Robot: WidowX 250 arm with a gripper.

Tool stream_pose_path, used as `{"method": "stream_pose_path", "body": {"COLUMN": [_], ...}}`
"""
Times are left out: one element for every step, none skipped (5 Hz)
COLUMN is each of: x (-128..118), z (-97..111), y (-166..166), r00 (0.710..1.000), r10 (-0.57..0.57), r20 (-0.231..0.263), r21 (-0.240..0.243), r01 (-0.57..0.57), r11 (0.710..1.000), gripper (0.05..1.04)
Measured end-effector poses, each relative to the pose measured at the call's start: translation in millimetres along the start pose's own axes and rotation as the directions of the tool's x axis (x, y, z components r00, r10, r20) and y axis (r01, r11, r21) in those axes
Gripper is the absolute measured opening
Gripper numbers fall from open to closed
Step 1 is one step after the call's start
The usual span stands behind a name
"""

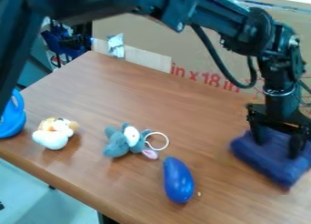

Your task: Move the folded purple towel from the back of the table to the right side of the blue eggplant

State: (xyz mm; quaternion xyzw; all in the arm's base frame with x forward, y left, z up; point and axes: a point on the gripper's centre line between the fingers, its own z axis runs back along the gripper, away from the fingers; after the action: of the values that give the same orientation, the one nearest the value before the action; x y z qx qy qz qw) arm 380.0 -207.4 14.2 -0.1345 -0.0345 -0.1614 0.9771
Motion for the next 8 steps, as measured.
{"method": "stream_pose_path", "body": {"x": [-18,-39,-74,-83,-91,-92,-104,-104], "z": [0,10,35,60,93,114,123,123], "y": [-15,-20,6,26,31,31,33,32], "r00": [1.000,0.998,0.964,0.928,0.903,0.886,0.904,0.905], "r10": [0.016,0.066,0.244,0.318,0.318,0.300,0.308,0.306], "r20": [-0.005,0.020,0.103,0.195,0.288,0.354,0.298,0.295], "r21": [-0.013,-0.007,0.009,0.019,0.043,0.014,0.033,0.035], "r01": [-0.016,-0.066,-0.246,-0.328,-0.344,-0.326,-0.332,-0.330], "r11": [1.000,0.998,0.969,0.944,0.938,0.945,0.943,0.943], "gripper": [1.001,1.001,1.001,1.001,1.001,1.001,1.001,1.001]}}
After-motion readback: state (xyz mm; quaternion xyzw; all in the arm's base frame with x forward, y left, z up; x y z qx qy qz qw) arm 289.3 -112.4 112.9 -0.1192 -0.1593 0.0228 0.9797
